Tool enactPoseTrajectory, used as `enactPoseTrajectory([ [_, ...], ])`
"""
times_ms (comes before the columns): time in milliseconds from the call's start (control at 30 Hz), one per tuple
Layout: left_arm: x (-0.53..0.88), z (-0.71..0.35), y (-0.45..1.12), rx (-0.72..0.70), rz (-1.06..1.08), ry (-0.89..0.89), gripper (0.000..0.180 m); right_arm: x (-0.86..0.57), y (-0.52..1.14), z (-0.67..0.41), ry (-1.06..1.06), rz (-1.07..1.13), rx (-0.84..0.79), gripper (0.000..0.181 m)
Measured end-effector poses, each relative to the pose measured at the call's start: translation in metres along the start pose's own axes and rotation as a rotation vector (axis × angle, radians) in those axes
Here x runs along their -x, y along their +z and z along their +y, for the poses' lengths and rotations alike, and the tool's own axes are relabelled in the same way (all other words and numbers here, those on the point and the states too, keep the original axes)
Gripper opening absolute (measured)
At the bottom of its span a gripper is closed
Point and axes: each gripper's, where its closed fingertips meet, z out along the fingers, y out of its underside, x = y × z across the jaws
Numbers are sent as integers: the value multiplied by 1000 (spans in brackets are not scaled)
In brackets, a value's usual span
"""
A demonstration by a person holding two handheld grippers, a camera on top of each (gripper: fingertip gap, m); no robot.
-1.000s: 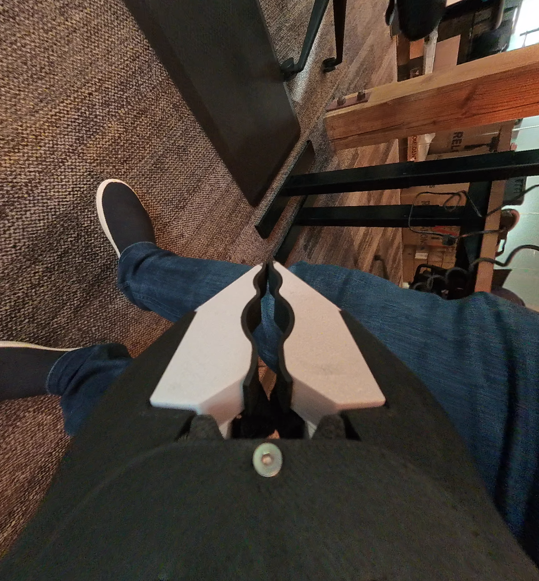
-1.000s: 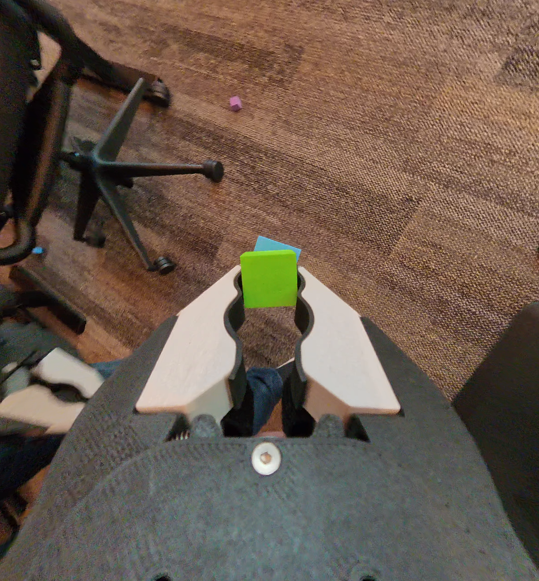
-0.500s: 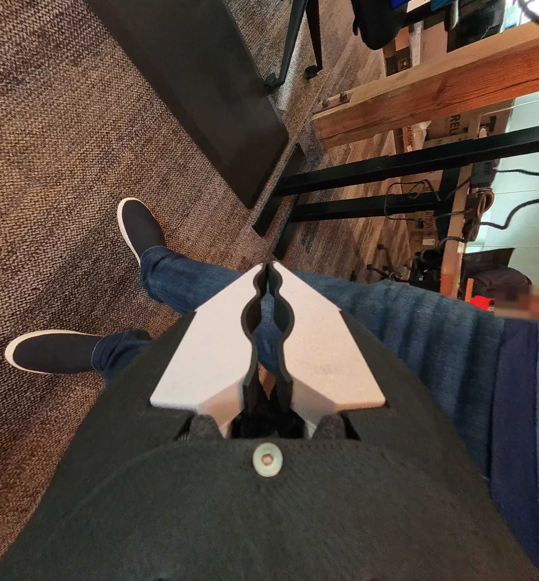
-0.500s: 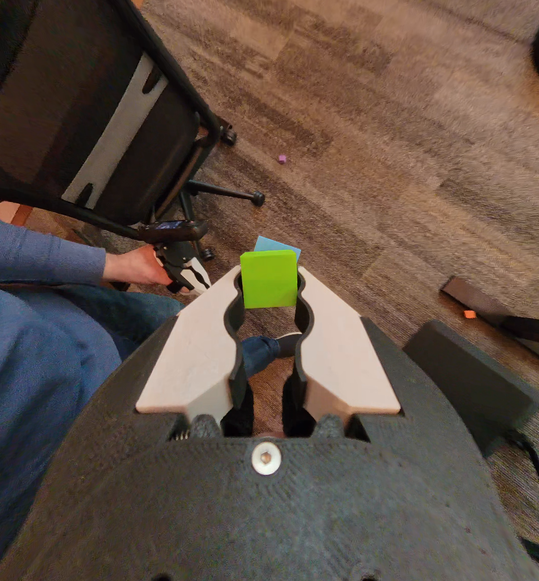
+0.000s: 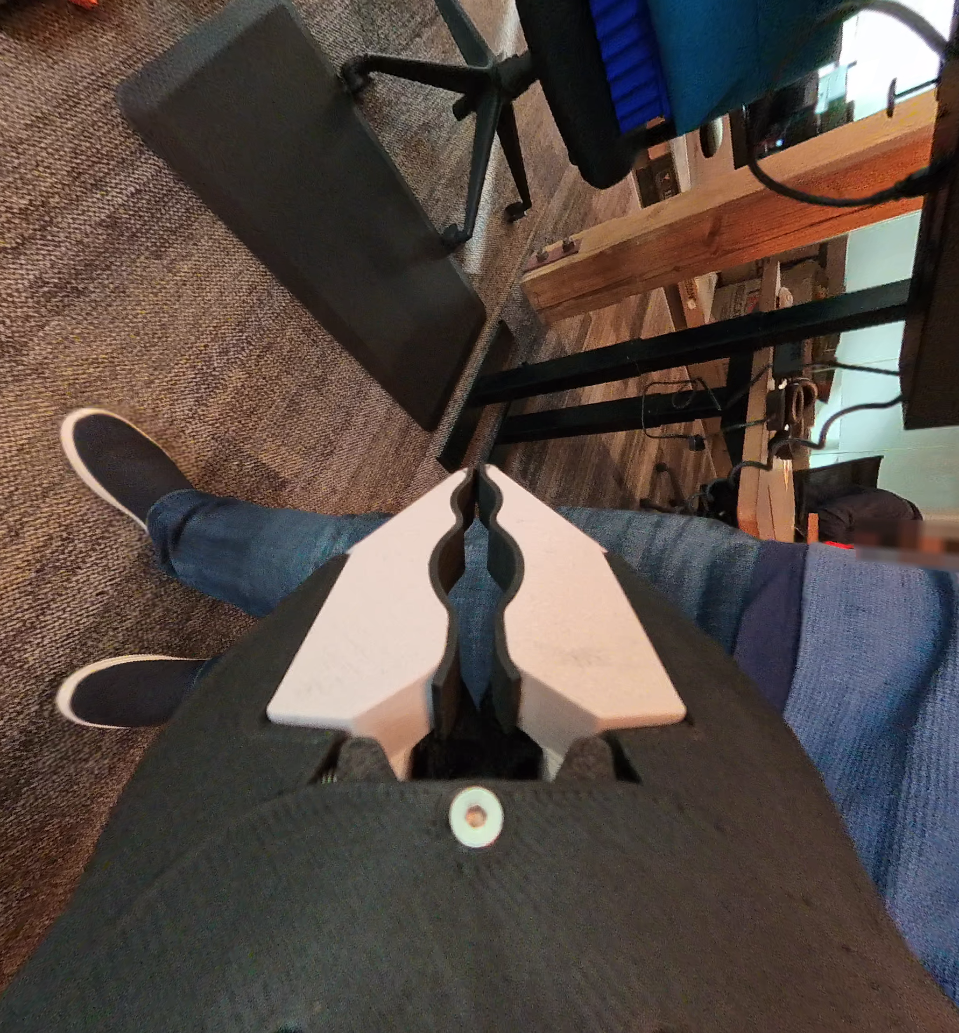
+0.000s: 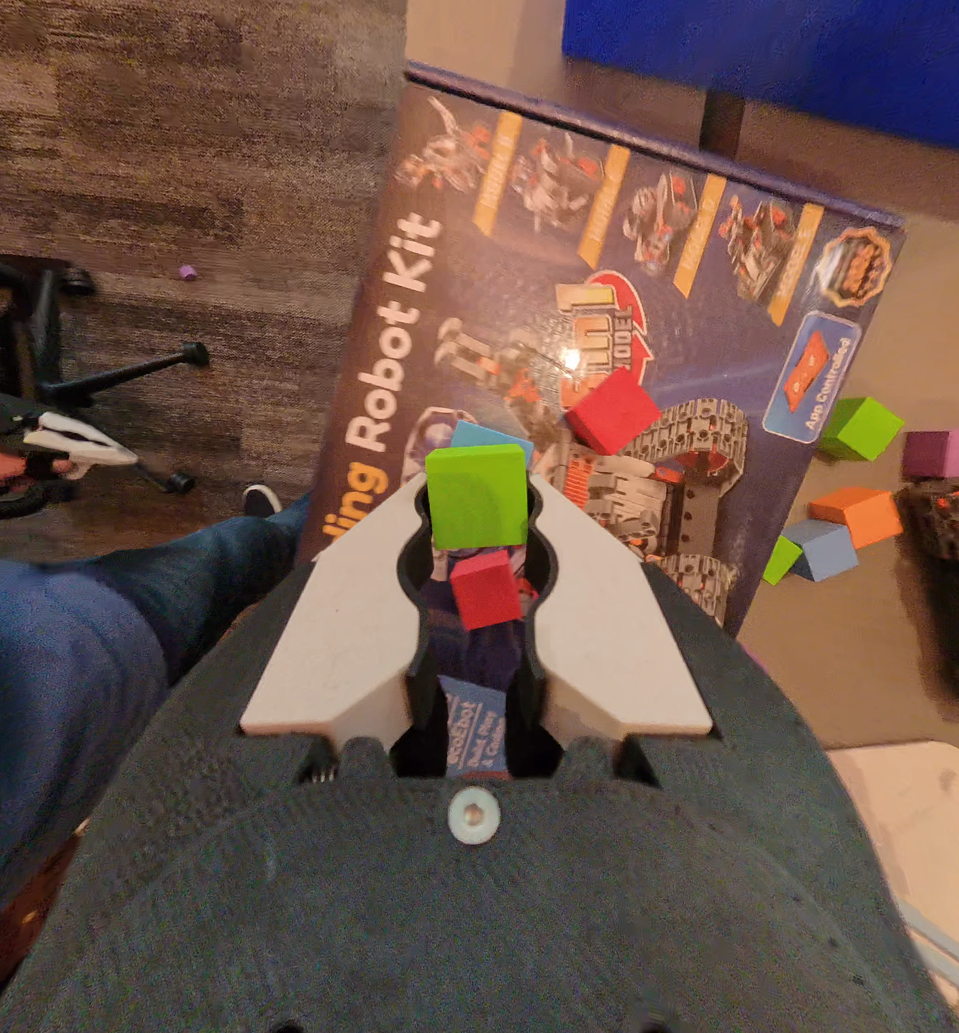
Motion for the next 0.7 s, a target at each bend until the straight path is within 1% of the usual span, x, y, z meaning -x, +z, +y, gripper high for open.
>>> enactPoseTrajectory([
  [133, 24, -33, -8, 18, -63, 18, 0, -30, 33, 20, 27, -40, 114, 28],
  [200, 36, -52, -15, 10, -83, 0, 0, -33, 43, 22, 29, -58, 117, 34],
  [267, 51, -70, -23, 2, -114, -7, 0, -38, 38, 20, 24, -21, 116, 59],
  [400, 84, -95, -39, -10, -182, -22, 0, -41, 0, 10, -14, 57, 117, 82],
  [467, 98, -104, -47, -26, -202, -50, 0, -40, -30, -11, -43, 128, 55, 79],
  [500, 105, -109, -50, -27, -207, -60, 0, -35, -46, -29, -80, 158, -3, 80],
  [533, 113, -113, -54, -26, -213, -68, 0, -19, -59, -50, -141, 151, -78, 76],
  [567, 121, -117, -56, -27, -220, -72, 0, 7, -67, -69, -209, 94, -143, 66],
  [700, 170, -138, -66, -25, -260, -94, 0, 122, -53, -141, -415, -194, -302, 64],
])
